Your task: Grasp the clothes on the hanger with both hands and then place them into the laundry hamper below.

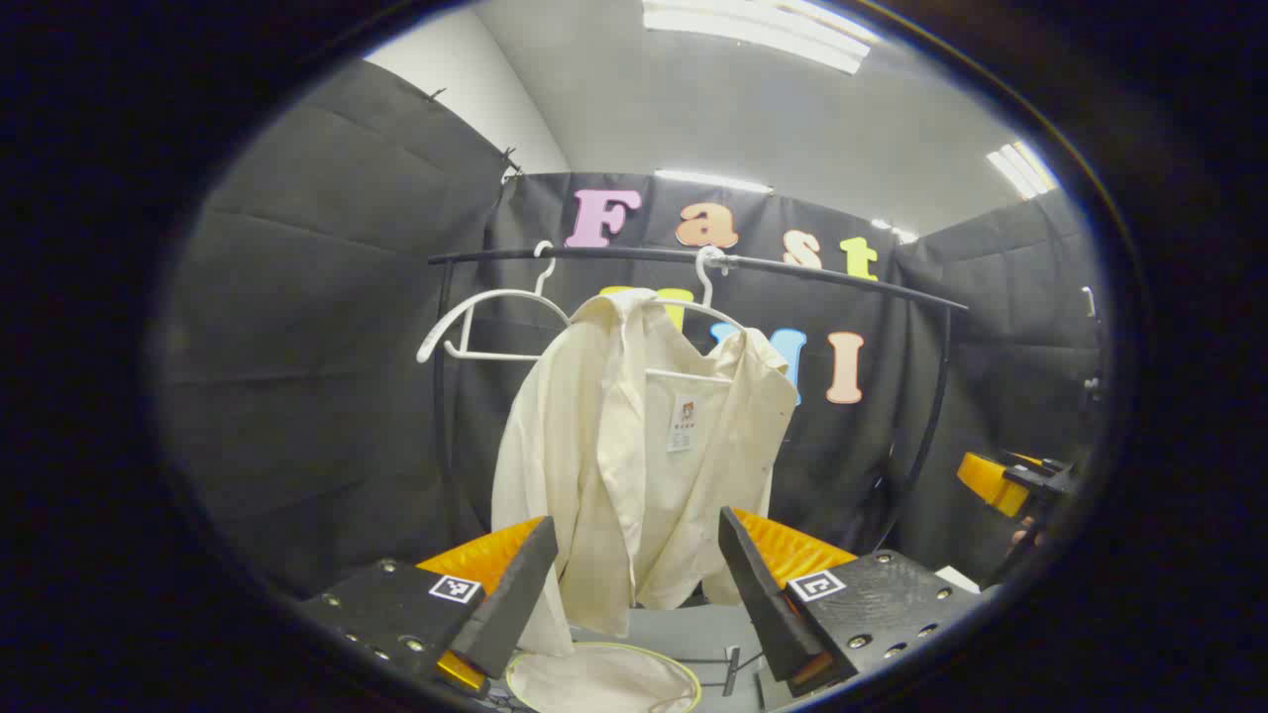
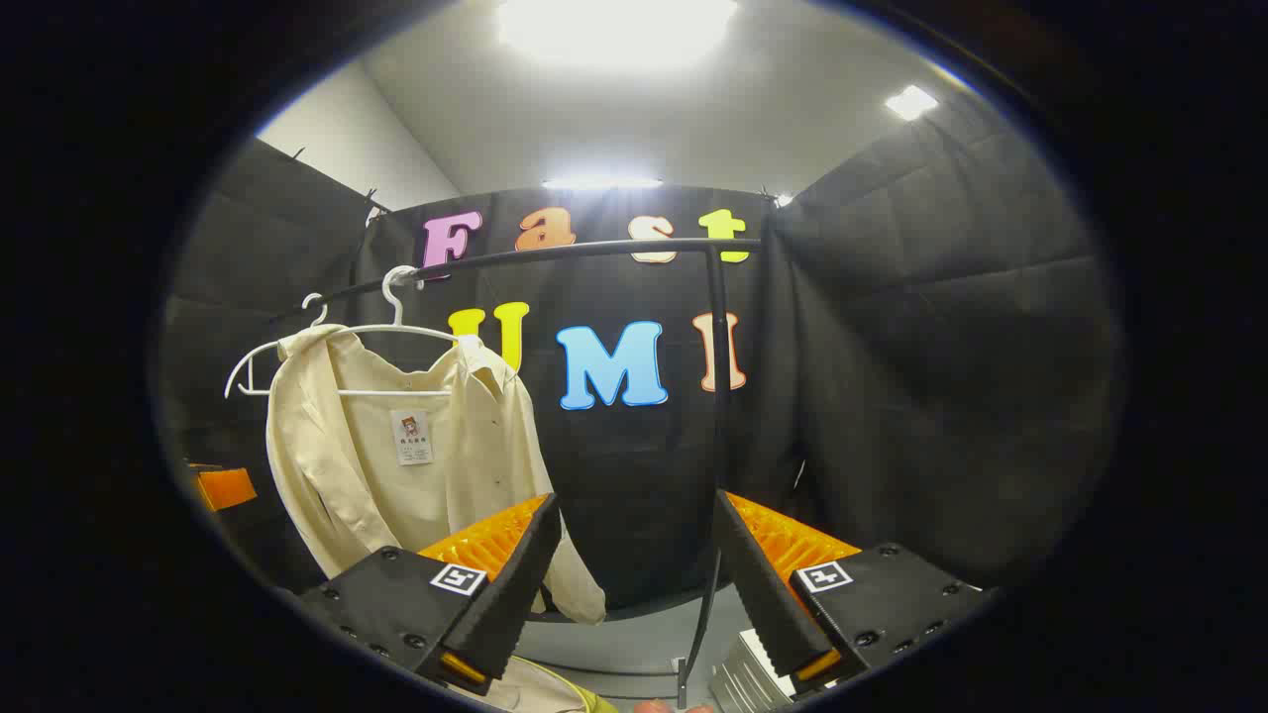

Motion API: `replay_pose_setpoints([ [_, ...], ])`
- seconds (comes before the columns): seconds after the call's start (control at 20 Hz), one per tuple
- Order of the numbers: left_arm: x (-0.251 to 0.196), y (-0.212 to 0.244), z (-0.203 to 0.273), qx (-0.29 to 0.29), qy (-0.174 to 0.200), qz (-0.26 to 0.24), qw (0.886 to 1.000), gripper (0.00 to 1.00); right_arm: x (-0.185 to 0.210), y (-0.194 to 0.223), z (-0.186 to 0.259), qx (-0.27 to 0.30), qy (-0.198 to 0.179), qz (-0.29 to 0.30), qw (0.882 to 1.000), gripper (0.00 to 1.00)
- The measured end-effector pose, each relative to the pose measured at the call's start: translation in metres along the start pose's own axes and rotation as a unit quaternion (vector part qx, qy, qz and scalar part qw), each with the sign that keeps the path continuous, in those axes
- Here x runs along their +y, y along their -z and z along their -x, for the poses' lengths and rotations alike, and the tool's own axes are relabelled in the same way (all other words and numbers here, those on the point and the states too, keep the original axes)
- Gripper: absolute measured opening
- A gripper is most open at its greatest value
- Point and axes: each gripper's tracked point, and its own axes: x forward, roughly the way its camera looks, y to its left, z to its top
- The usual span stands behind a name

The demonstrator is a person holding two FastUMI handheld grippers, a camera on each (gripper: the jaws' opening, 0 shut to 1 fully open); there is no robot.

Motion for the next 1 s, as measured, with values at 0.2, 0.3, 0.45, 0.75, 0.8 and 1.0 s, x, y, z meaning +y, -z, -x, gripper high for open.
replay_pose_setpoints([
  [0.2, 0.005, 0.001, -0.003, 0.002, -0.002, -0.003, 1.000, 0.96, 0.000, 0.002, 0.003, 0.006, 0.000, 0.006, 1.000, 0.98],
  [0.3, 0.007, -0.002, -0.001, -0.003, -0.003, -0.004, 1.000, 0.97, 0.000, 0.000, 0.007, 0.005, 0.000, 0.007, 1.000, 0.98],
  [0.45, 0.008, -0.004, 0.005, -0.009, -0.002, -0.003, 1.000, 0.97, 0.003, -0.001, 0.010, 0.007, -0.003, 0.008, 1.000, 0.98],
  [0.75, 0.016, -0.004, 0.007, -0.011, -0.010, -0.010, 1.000, 0.96, 0.011, 0.002, 0.010, 0.021, -0.012, 0.005, 1.000, 0.98],
  [0.8, 0.018, -0.005, 0.010, -0.012, -0.012, -0.009, 1.000, 0.97, 0.014, 0.002, 0.010, 0.025, -0.015, 0.007, 1.000, 0.98],
  [1.0, 0.025, -0.010, 0.015, -0.020, -0.020, -0.006, 1.000, 0.96, 0.024, -0.005, 0.003, 0.026, -0.025, 0.005, 0.999, 0.98],
])
